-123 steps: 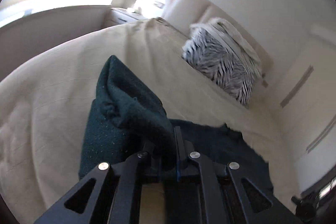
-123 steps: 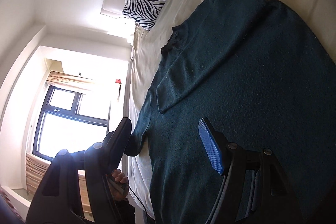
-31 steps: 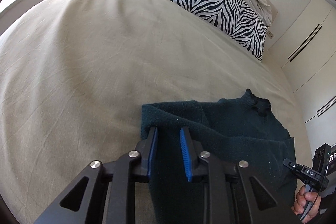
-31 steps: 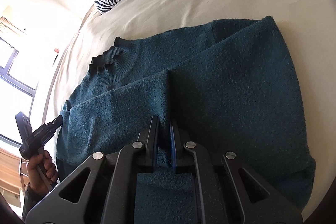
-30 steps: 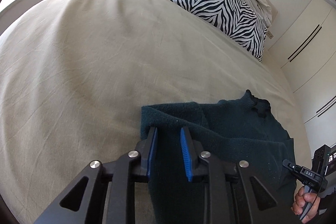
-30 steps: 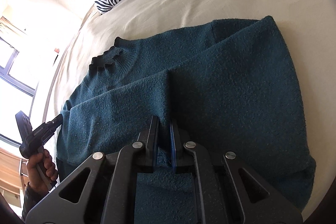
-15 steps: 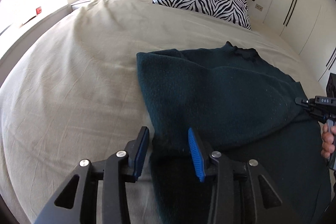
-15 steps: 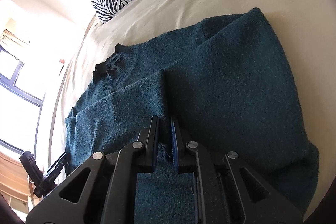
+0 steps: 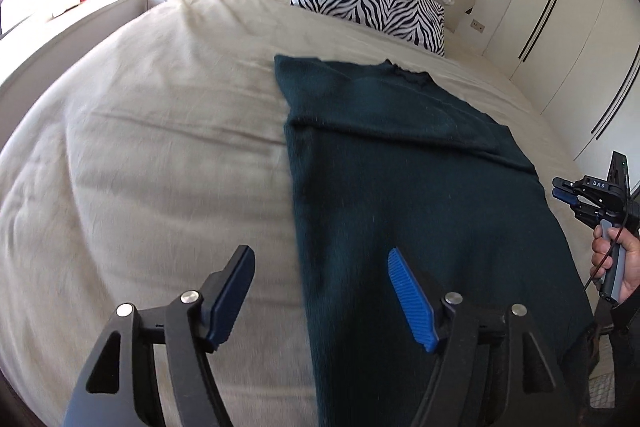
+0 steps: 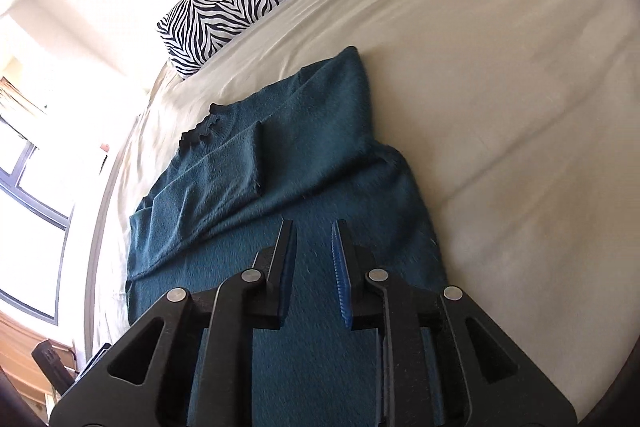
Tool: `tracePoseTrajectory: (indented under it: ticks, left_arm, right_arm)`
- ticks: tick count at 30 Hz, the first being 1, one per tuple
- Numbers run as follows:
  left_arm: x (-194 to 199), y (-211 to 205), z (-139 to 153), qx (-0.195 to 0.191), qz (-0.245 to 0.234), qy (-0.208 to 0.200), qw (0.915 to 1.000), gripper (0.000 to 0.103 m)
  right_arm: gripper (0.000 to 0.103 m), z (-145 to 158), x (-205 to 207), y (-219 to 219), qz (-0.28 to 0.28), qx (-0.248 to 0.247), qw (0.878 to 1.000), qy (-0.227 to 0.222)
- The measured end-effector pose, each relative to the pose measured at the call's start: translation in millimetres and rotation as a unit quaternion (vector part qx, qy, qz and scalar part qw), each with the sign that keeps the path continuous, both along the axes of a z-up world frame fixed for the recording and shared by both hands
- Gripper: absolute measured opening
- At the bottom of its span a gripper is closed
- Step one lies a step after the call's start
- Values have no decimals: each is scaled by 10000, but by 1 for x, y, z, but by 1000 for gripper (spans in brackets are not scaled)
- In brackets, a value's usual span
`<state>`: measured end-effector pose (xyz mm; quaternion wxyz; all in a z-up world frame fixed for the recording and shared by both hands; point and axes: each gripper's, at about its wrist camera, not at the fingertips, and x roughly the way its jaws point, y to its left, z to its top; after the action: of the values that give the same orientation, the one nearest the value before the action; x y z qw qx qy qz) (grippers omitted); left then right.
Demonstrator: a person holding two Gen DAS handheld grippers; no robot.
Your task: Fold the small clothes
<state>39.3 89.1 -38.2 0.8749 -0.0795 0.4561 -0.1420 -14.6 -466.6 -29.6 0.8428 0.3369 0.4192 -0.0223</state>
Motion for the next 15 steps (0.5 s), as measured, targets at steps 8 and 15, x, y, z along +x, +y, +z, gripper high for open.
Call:
tracePoseTrajectory:
  ticks: [8,15]
  left_arm:
    - [-51,22,-27,-1051,247,766,9912,72]
    - [-72,19,-29,-1474,72,1121,9827,72]
  right_arm:
    - [60,-13,-103,-7,-48,227,9997,29]
    - [58,-38,-152,-21,-294,705,9969,162]
